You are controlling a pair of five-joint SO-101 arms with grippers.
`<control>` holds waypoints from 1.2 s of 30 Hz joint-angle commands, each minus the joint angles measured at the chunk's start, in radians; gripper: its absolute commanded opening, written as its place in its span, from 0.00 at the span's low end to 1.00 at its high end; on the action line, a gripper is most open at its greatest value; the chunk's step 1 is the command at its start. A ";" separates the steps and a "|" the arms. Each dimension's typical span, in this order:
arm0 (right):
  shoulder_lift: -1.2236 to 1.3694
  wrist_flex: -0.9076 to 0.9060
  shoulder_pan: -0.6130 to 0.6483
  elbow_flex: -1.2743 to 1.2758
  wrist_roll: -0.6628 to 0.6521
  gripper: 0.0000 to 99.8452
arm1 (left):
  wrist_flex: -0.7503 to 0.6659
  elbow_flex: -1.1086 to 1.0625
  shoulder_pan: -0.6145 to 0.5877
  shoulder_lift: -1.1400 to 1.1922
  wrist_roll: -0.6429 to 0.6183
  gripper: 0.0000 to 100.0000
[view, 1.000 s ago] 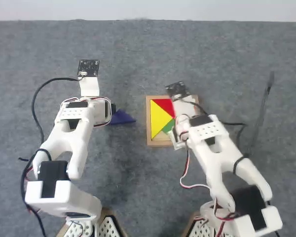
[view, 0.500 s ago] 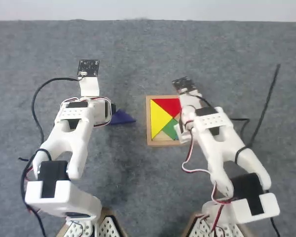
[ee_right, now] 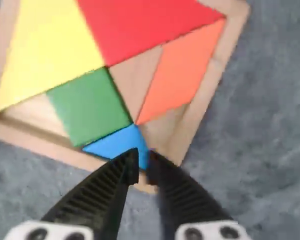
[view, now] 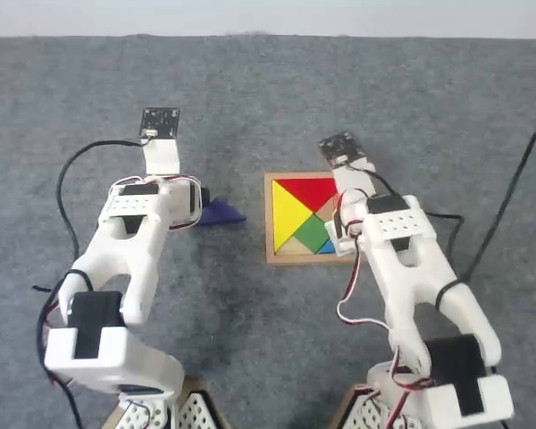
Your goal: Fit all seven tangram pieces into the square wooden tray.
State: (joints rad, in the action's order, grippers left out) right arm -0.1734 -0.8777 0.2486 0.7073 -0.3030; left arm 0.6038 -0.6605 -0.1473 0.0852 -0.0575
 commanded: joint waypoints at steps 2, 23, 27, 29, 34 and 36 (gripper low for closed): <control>-0.082 -0.064 -0.030 -0.015 -0.288 0.24 | 0.006 0.045 0.008 -0.006 0.009 0.22; 0.097 0.016 -0.002 -0.014 -0.597 0.23 | 0.006 0.048 0.008 -0.003 0.009 0.22; 0.124 0.019 -0.002 -0.015 -0.598 0.23 | 0.006 0.048 0.008 -0.003 0.009 0.22; 0.131 0.019 -0.002 -0.015 -0.598 0.23 | 0.006 0.048 0.008 -0.003 0.009 0.22; 0.133 0.059 -0.004 -0.015 -0.594 0.23 | 0.006 0.048 0.008 -0.003 0.009 0.22; 0.133 0.088 -0.004 -0.015 -0.600 0.23 | 0.006 0.047 0.008 -0.005 0.009 0.22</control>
State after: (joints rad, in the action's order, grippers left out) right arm -0.0552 -0.8470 0.2363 0.7058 -0.8922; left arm 0.6038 -0.6605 -0.1473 0.0882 -0.0575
